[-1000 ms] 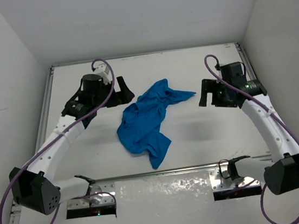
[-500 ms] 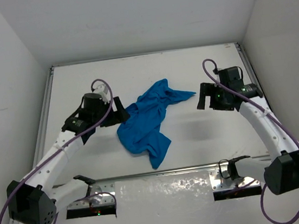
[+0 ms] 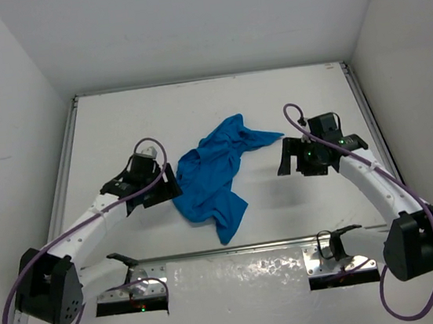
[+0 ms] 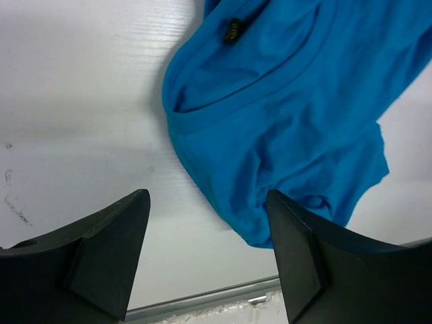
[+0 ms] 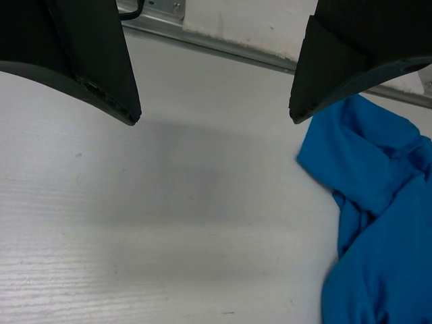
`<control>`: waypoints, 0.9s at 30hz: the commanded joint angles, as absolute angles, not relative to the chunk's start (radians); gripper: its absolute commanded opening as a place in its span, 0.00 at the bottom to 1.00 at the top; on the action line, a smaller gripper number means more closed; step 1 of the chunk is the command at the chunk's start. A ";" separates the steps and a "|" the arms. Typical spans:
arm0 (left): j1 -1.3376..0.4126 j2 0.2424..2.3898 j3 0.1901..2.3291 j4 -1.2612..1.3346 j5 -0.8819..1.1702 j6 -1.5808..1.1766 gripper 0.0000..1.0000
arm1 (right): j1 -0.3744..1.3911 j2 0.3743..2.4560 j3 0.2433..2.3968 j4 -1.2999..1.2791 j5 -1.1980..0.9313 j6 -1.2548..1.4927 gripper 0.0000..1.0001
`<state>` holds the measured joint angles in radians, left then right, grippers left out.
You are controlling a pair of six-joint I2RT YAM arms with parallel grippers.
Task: Fold and stack the t-shirts
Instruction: Flatten out the tshirt
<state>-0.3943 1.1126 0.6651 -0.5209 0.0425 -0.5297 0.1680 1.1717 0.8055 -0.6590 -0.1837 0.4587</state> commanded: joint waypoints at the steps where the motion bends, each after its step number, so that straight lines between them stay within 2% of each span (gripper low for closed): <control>1: -0.402 1.130 0.654 -0.454 0.011 -0.558 0.67 | 0.172 1.147 0.822 -0.630 -0.176 0.428 0.88; 5: -0.402 1.167 0.627 -0.416 0.084 -0.594 0.60 | 0.170 1.144 0.819 -0.643 -0.170 0.420 0.88; 9: -0.423 1.147 0.595 -0.403 0.118 -0.704 0.59 | 0.172 1.137 0.790 -0.632 -0.172 0.423 0.88; 20: -0.459 1.242 0.537 -0.338 0.075 -0.791 0.60 | 0.172 1.149 0.799 -0.611 -0.172 0.430 0.89; 23: -0.457 1.269 0.526 -0.304 0.072 -0.801 0.51 | 0.172 1.150 0.818 -0.615 -0.167 0.428 0.89; 26: -0.459 1.310 0.526 -0.270 0.090 -0.808 0.48 | 0.172 1.152 0.834 -0.621 -0.158 0.428 0.89; 27: -0.459 1.319 0.528 -0.259 0.092 -0.810 0.37 | 0.172 1.154 0.839 -0.623 -0.156 0.426 0.89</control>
<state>-0.4500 1.2980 0.5243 -0.3401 0.0837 -0.7933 0.1680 1.1530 0.7830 -0.6373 -0.1753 0.4374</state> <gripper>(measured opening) 0.420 0.894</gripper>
